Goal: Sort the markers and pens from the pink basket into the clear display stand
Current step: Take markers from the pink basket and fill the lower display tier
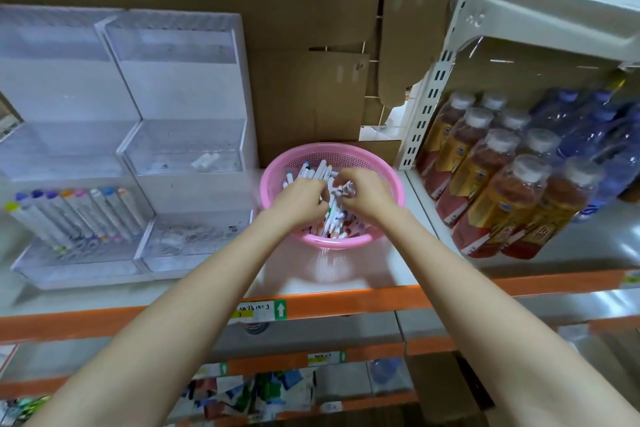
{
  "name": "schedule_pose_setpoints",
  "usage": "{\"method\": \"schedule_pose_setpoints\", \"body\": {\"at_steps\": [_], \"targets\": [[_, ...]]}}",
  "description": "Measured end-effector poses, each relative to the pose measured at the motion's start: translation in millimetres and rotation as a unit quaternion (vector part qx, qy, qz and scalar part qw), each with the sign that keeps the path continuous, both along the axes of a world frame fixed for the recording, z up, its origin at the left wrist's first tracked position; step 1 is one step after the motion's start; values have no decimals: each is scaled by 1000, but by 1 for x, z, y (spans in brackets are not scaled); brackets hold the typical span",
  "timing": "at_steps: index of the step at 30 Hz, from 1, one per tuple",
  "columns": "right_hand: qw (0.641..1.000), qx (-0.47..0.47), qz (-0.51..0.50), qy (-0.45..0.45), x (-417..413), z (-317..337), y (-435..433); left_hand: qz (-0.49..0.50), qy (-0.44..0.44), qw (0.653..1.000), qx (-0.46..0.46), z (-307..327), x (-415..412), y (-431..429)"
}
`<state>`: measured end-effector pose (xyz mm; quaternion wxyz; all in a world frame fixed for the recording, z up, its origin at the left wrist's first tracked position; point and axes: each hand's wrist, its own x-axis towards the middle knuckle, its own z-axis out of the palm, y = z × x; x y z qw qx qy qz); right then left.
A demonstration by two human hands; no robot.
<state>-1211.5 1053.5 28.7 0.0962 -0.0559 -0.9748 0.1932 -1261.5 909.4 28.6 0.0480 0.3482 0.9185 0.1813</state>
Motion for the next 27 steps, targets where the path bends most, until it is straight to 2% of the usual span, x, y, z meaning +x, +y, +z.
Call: {"method": "schedule_pose_setpoints", "body": {"at_steps": [3, 5, 7, 14, 23, 27], "targets": [[991, 90, -102, 12, 5, 5, -2, 27, -40, 998, 26, 1, -1, 0], [981, 113, -145, -57, 9, 7, -5, 38, -61, 997, 35, 1, -1, 0], [978, 121, -144, -90, 9, 9, -9, 48, -87, 994, 47, 1, -2, -1], [986, -16, -108, -124, -2, 9, -20, 55, -131, 990, 26, 7, 1, 0], [968, -194, -104, -117, -2, 5, -15, 69, -193, 977, 53, 13, 1, -5], [971, -207, -83, -81, -2, 4, -18, 76, -222, 967, 101, 17, 3, -7]]}}
